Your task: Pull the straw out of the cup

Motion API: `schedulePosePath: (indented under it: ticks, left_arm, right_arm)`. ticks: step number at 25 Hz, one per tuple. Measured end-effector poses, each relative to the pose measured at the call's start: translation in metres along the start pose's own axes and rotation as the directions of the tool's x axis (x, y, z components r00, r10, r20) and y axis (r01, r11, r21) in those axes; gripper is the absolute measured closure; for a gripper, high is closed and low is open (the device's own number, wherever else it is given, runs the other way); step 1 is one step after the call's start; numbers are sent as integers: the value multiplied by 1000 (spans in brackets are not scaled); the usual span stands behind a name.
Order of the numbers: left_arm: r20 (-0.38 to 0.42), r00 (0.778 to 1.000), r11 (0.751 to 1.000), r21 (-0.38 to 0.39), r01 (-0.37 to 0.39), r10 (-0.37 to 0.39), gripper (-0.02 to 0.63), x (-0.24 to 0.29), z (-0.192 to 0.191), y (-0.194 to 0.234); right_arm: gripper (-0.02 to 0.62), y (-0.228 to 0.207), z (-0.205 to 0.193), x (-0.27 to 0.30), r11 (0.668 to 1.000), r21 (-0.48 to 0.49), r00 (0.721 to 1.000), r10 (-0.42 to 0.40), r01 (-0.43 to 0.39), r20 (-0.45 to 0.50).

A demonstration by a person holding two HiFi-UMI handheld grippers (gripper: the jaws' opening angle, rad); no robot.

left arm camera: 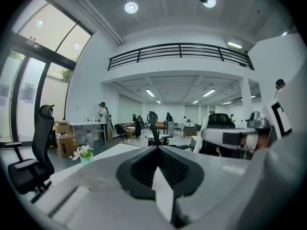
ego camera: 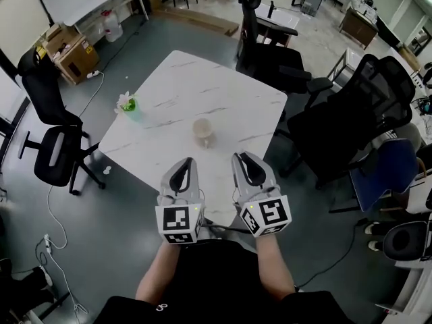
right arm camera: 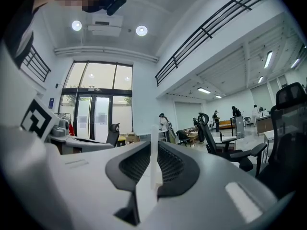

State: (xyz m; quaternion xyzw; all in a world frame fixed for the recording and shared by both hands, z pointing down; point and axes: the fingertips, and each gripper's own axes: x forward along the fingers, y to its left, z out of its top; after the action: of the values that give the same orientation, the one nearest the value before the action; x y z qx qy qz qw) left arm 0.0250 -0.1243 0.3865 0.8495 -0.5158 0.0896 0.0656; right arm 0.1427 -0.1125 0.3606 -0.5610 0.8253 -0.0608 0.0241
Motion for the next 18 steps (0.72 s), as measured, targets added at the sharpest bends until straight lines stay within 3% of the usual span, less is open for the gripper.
schedulePosePath:
  ticks: [18]
  left_arm:
    - [18, 1000, 1000, 12, -1, 1, 604, -9, 2, -7]
  right_arm:
    - [549, 8, -1, -7, 999, 6, 999, 36, -36, -3]
